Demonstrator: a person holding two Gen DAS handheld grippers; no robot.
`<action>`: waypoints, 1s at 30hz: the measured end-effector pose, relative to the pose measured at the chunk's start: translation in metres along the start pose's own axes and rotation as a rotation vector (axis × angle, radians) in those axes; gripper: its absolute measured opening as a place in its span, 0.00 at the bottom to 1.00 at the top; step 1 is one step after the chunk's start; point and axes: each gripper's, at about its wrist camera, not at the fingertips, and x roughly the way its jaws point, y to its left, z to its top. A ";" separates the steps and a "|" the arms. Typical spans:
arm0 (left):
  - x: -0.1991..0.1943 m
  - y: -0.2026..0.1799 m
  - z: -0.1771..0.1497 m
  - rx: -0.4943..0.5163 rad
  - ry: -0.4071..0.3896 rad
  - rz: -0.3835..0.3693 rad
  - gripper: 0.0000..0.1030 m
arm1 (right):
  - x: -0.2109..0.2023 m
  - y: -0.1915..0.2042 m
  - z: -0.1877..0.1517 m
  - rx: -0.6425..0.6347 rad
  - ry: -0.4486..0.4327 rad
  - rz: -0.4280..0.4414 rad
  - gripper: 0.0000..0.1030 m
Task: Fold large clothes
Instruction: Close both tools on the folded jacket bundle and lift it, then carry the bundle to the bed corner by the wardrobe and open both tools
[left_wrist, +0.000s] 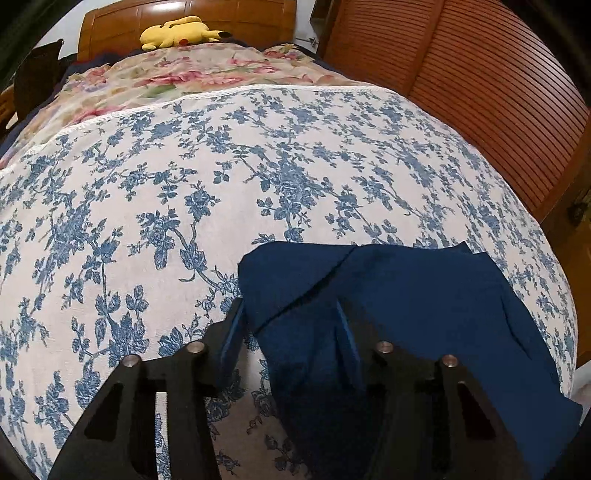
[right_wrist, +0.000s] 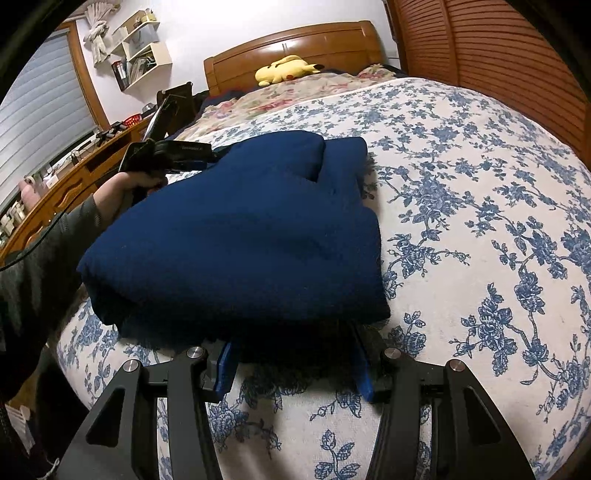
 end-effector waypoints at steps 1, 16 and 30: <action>0.000 -0.001 0.001 0.006 0.000 0.004 0.35 | 0.000 0.001 0.000 -0.003 -0.001 -0.003 0.51; -0.081 -0.055 0.018 0.138 -0.192 0.074 0.08 | -0.024 -0.003 0.006 -0.064 -0.075 0.062 0.12; -0.125 -0.248 0.034 0.319 -0.358 -0.089 0.08 | -0.158 -0.126 0.015 -0.076 -0.285 -0.268 0.11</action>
